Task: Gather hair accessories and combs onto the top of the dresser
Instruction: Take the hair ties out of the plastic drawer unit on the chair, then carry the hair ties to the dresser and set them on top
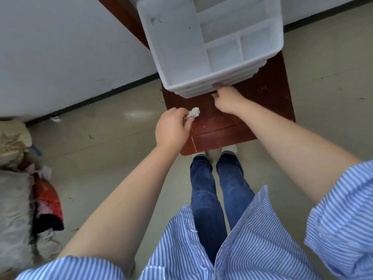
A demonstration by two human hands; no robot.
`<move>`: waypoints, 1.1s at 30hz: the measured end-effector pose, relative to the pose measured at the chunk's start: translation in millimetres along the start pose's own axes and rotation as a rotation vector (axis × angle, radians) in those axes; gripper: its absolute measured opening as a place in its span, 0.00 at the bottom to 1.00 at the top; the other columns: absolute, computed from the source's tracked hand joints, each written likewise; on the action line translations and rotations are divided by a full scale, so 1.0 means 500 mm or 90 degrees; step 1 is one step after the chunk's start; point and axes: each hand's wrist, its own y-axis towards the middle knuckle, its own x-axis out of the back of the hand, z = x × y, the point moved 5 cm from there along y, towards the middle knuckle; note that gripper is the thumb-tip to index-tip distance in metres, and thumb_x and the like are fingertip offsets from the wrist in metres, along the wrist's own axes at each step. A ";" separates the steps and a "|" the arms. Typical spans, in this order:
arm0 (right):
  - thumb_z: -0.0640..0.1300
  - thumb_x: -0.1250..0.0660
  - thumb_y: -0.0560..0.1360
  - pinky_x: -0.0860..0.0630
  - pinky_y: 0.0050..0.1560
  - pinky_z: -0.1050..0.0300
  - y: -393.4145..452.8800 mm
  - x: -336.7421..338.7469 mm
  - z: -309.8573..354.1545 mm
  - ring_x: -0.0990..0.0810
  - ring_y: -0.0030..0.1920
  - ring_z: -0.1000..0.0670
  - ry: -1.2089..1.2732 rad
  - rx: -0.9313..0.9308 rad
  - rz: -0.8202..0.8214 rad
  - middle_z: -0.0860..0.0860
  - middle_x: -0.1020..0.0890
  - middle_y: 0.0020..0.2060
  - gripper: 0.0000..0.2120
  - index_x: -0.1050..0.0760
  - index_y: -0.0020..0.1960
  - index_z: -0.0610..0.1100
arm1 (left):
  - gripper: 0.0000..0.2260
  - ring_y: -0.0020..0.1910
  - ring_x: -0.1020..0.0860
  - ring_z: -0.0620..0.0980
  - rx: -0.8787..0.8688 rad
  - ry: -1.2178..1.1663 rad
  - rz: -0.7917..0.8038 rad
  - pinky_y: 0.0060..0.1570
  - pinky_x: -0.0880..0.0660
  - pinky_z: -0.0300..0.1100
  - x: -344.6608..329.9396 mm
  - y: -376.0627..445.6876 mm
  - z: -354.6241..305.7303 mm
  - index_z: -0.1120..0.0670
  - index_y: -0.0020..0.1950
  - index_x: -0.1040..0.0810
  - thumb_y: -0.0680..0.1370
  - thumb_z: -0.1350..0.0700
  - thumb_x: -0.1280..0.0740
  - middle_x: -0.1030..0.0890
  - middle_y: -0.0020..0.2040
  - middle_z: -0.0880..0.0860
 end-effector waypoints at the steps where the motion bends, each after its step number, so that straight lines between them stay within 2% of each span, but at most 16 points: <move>1: 0.33 0.45 0.76 0.26 0.55 0.52 0.009 0.010 0.005 0.26 0.59 0.38 -0.051 0.002 0.000 0.36 0.24 0.60 0.17 0.32 0.63 0.35 | 0.10 0.48 0.24 0.59 -0.005 0.004 -0.003 0.40 0.34 0.41 0.001 0.007 -0.004 0.60 0.53 0.21 0.77 0.56 0.35 0.20 0.46 0.61; 4: 0.32 0.44 0.74 0.25 0.48 0.53 -0.016 0.027 -0.004 0.23 0.54 0.39 -0.165 0.008 -0.013 0.38 0.22 0.55 0.14 0.27 0.57 0.35 | 0.10 0.48 0.24 0.59 -0.043 0.041 0.027 0.40 0.30 0.45 0.008 0.017 -0.016 0.61 0.52 0.22 0.77 0.55 0.36 0.20 0.47 0.61; 6: 0.32 0.43 0.74 0.29 0.43 0.53 -0.057 0.031 -0.023 0.22 0.53 0.38 -0.202 0.023 -0.040 0.37 0.21 0.53 0.13 0.26 0.56 0.35 | 0.11 0.48 0.24 0.59 -0.102 0.104 0.081 0.40 0.29 0.46 0.004 0.027 -0.033 0.61 0.51 0.22 0.78 0.54 0.37 0.20 0.47 0.61; 8: 0.32 0.42 0.74 0.32 0.43 0.55 -0.106 0.038 -0.051 0.22 0.53 0.38 -0.203 0.004 -0.087 0.36 0.20 0.52 0.13 0.25 0.55 0.36 | 0.11 0.50 0.24 0.59 -0.171 0.165 0.124 0.42 0.28 0.47 0.003 0.040 -0.064 0.61 0.51 0.22 0.78 0.54 0.38 0.20 0.49 0.61; 11: 0.33 0.42 0.73 0.35 0.40 0.55 -0.192 0.052 -0.110 0.21 0.49 0.37 -0.131 -0.081 -0.181 0.34 0.20 0.48 0.09 0.24 0.49 0.35 | 0.13 0.52 0.23 0.60 -0.309 0.203 0.157 0.44 0.26 0.48 0.000 0.044 -0.155 0.62 0.52 0.23 0.79 0.53 0.39 0.20 0.51 0.61; 12: 0.33 0.42 0.73 0.31 0.40 0.54 -0.230 0.055 -0.130 0.21 0.49 0.36 -0.096 -0.117 -0.206 0.34 0.20 0.47 0.09 0.24 0.48 0.35 | 0.13 0.52 0.24 0.60 -0.368 0.217 0.171 0.44 0.26 0.48 -0.002 0.033 -0.197 0.62 0.51 0.23 0.79 0.52 0.39 0.20 0.51 0.61; 14: 0.34 0.43 0.74 0.25 0.46 0.49 -0.320 0.062 -0.169 0.22 0.52 0.36 -0.042 -0.194 -0.259 0.34 0.21 0.49 0.10 0.24 0.50 0.34 | 0.14 0.54 0.24 0.60 -0.474 0.243 0.201 0.46 0.26 0.49 -0.007 -0.006 -0.284 0.61 0.51 0.23 0.79 0.51 0.40 0.21 0.51 0.61; 17: 0.37 0.42 0.76 0.25 0.51 0.50 -0.495 0.068 -0.220 0.24 0.55 0.38 0.005 -0.315 -0.371 0.35 0.18 0.49 0.11 0.22 0.51 0.37 | 0.14 0.57 0.26 0.60 -0.628 0.294 0.246 0.50 0.26 0.49 -0.020 -0.105 -0.416 0.60 0.54 0.23 0.79 0.51 0.41 0.21 0.54 0.60; 21: 0.40 0.43 0.78 0.26 0.51 0.50 -0.760 0.036 -0.269 0.24 0.54 0.39 0.049 -0.430 -0.503 0.37 0.19 0.51 0.12 0.22 0.50 0.36 | 0.12 0.58 0.26 0.60 -0.840 0.345 0.260 0.51 0.26 0.46 -0.043 -0.301 -0.572 0.60 0.54 0.23 0.78 0.54 0.40 0.21 0.56 0.62; 26: 0.41 0.42 0.78 0.25 0.51 0.51 -1.142 -0.103 -0.300 0.23 0.55 0.41 0.120 -0.618 -0.654 0.37 0.20 0.51 0.12 0.21 0.50 0.37 | 0.12 0.60 0.29 0.60 -1.122 0.355 0.283 0.54 0.27 0.49 -0.075 -0.679 -0.716 0.61 0.56 0.25 0.79 0.54 0.41 0.24 0.58 0.61; 30: 0.40 0.41 0.77 0.26 0.48 0.52 -1.460 -0.250 -0.302 0.23 0.55 0.41 0.189 -0.792 -0.790 0.37 0.20 0.50 0.11 0.21 0.48 0.36 | 0.13 0.60 0.29 0.60 -1.356 0.308 0.327 0.53 0.26 0.50 -0.085 -1.056 -0.755 0.61 0.56 0.25 0.79 0.54 0.42 0.24 0.57 0.62; 33: 0.41 0.41 0.77 0.26 0.50 0.52 -1.692 -0.368 -0.296 0.24 0.55 0.41 0.159 -0.927 -0.862 0.38 0.21 0.50 0.11 0.22 0.49 0.37 | 0.13 0.56 0.26 0.59 -1.484 0.262 0.396 0.49 0.28 0.47 -0.096 -1.338 -0.734 0.61 0.54 0.24 0.79 0.53 0.40 0.23 0.54 0.63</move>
